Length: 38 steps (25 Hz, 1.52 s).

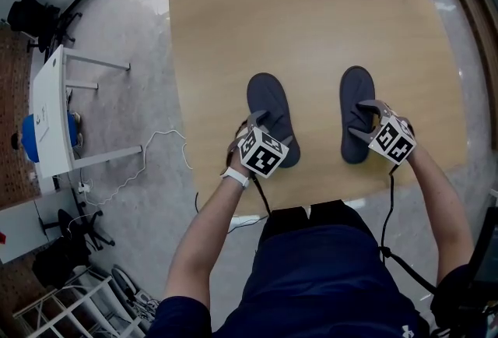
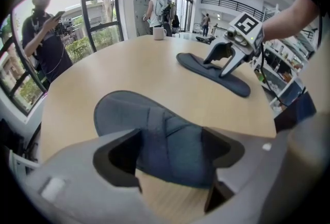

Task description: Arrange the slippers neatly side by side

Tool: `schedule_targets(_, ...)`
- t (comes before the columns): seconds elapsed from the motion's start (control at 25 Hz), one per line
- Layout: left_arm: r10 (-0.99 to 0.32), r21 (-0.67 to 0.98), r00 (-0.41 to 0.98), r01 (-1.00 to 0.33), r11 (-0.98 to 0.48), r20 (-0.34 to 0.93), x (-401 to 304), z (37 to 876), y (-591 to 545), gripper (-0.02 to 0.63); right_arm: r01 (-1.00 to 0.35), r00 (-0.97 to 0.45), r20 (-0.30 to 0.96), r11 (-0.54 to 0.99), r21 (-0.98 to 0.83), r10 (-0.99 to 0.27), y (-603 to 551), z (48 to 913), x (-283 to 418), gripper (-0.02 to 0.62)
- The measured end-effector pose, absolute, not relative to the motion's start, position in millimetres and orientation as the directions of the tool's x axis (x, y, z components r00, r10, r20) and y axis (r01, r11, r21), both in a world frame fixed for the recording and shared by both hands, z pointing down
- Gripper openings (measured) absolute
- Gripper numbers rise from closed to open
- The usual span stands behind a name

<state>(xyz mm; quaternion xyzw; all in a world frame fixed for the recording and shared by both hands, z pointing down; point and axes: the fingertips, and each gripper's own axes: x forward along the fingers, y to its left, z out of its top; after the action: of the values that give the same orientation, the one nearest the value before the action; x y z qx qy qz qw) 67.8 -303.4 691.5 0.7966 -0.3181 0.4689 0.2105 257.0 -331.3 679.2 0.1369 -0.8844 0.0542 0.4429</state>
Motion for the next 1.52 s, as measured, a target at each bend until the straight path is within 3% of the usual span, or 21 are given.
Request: schedule_targets(1.52,-0.269,0.048,0.378,-0.651,-0.758,0.886,146.9,692.7,-245.7,0.379,-0.151,-0.616,0.782,0.988,-0.002,-0.093,-267.4,677.8,200.6,0.273)
